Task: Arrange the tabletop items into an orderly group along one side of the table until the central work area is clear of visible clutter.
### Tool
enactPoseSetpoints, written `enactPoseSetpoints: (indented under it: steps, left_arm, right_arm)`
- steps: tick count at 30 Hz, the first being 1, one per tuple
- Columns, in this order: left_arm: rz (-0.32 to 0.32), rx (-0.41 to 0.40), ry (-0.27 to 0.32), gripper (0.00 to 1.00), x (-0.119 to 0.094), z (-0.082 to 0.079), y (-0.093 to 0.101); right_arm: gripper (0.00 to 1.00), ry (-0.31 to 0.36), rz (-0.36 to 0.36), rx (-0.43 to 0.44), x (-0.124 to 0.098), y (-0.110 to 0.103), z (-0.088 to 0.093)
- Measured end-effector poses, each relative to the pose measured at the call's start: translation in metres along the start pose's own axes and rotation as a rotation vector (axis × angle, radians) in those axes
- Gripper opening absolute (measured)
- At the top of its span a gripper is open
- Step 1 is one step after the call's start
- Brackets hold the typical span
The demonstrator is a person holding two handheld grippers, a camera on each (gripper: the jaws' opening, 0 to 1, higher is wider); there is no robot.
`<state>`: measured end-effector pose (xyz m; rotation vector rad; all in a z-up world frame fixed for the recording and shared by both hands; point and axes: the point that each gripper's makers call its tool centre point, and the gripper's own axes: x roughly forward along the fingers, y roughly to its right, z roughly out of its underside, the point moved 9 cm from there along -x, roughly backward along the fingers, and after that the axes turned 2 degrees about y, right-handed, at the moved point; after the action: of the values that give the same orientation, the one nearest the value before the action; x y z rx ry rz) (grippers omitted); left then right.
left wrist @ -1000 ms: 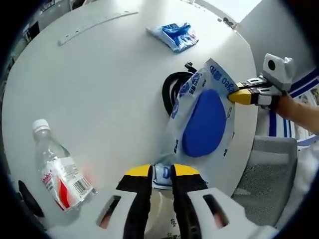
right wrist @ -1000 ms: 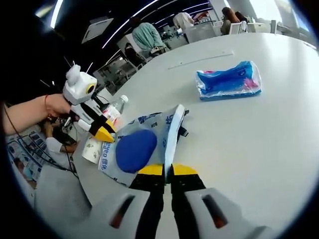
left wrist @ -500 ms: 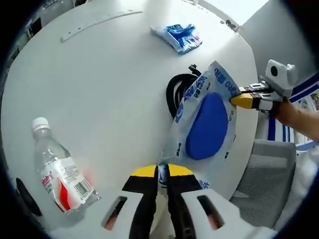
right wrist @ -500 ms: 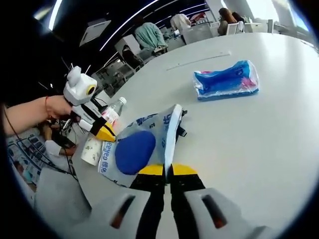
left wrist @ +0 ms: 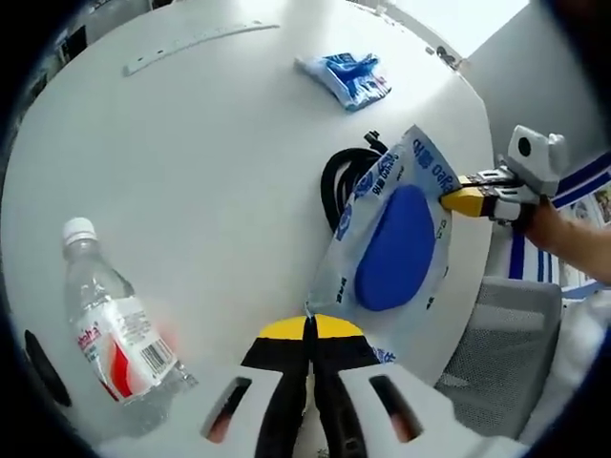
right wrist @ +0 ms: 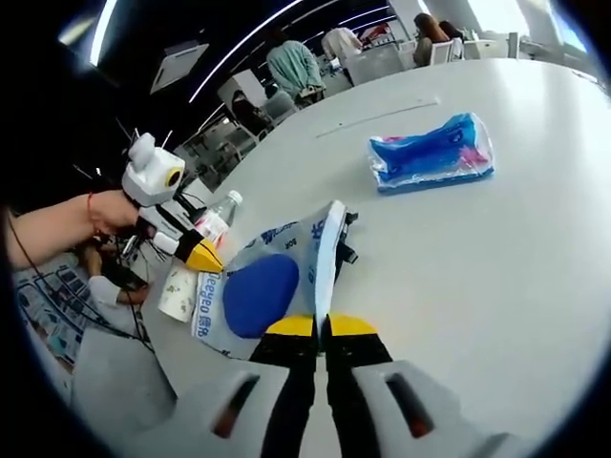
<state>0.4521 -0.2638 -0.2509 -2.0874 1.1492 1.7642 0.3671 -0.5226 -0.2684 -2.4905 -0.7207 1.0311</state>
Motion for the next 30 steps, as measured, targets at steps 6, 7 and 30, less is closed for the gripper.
enactPoseSetpoints:
  steps: [6,7,30]
  left_arm:
    - [-0.001,0.000,0.018,0.00,-0.003,-0.001,0.002]
    - [0.002,-0.003,0.020,0.00,-0.005,-0.001,0.003]
    - [-0.026,0.001,0.198,0.00,-0.054,-0.022,0.022]
  right_arm:
    - [0.00,0.006,-0.008,0.008,-0.003,-0.001,-0.003]
    - [0.00,0.005,-0.008,0.008,-0.003,-0.001,-0.003]
    - [0.00,0.070,-0.056,0.029,-0.027,-0.013,-0.037]
